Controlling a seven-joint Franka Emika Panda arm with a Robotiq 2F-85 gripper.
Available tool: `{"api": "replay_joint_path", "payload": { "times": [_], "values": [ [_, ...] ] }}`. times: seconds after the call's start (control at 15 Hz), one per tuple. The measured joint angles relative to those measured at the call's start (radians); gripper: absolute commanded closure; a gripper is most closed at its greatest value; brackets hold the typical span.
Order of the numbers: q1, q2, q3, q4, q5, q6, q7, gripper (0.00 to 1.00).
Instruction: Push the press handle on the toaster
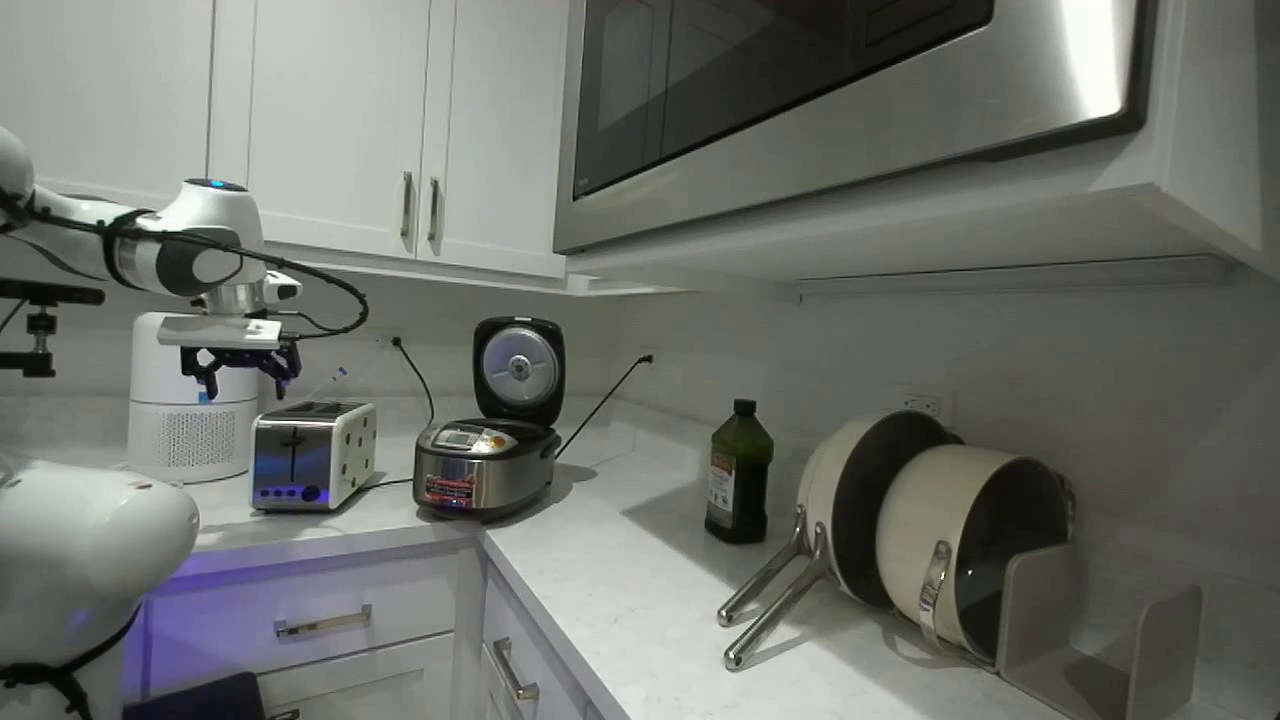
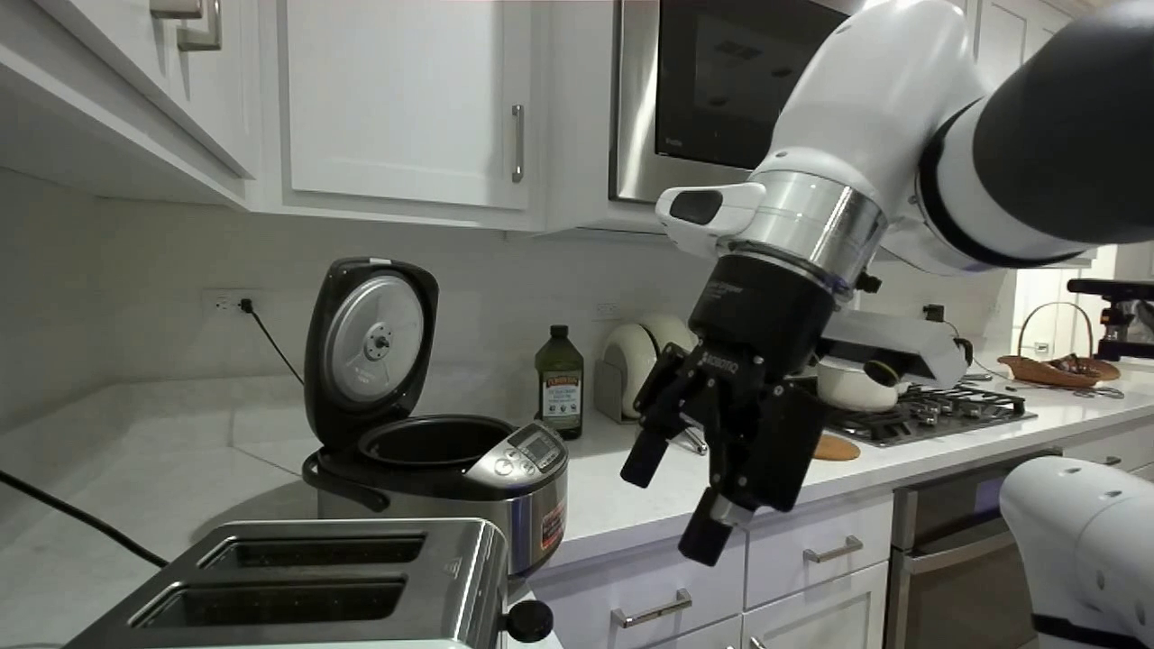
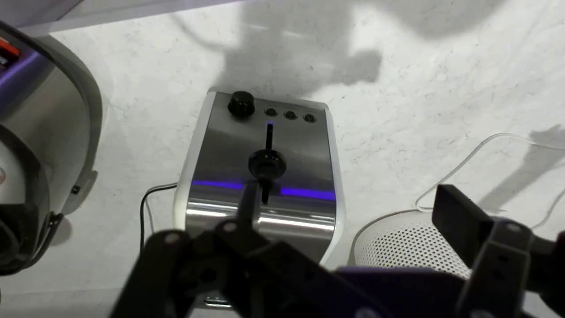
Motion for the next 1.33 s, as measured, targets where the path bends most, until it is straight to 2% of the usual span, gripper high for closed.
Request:
{"api": "replay_joint_path", "payload": {
  "times": [0.07,0.27,0.6,0.73,1.33],
  "values": [
    [0.007,0.015,0.007,0.0,-0.002,0.029,0.012,0.26],
    [0.018,0.064,0.032,0.0,-0.025,0.125,0.052,0.51],
    [0.019,0.147,0.044,0.002,-0.117,0.254,0.129,0.88],
    [0.017,0.174,0.041,0.009,-0.154,0.274,0.155,1.0],
    [0.002,0.226,0.013,0.02,-0.226,0.281,0.168,1.0]
  ]
}}
